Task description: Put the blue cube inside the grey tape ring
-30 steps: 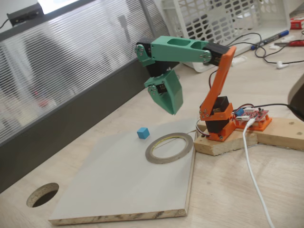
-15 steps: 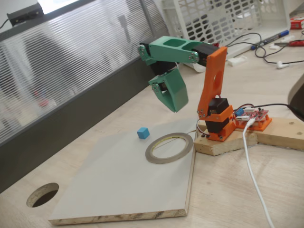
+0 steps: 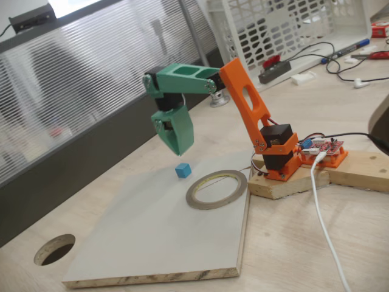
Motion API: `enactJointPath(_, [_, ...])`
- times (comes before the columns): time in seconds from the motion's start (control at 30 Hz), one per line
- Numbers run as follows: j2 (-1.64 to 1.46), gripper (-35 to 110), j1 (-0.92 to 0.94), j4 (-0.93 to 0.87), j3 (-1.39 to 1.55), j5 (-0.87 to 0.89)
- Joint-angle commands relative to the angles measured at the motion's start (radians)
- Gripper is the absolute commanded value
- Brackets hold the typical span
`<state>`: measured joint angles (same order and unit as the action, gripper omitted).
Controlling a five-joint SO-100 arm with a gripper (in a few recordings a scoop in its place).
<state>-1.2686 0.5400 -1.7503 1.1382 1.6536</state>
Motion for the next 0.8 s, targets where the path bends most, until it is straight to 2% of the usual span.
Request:
enactJointPath(0.0, [0.023, 3, -0.006, 0.003, -0.038, 0.015])
enactJointPath(0.77, [0.025, 3, -0.006, -0.003, -0.031, 0.008])
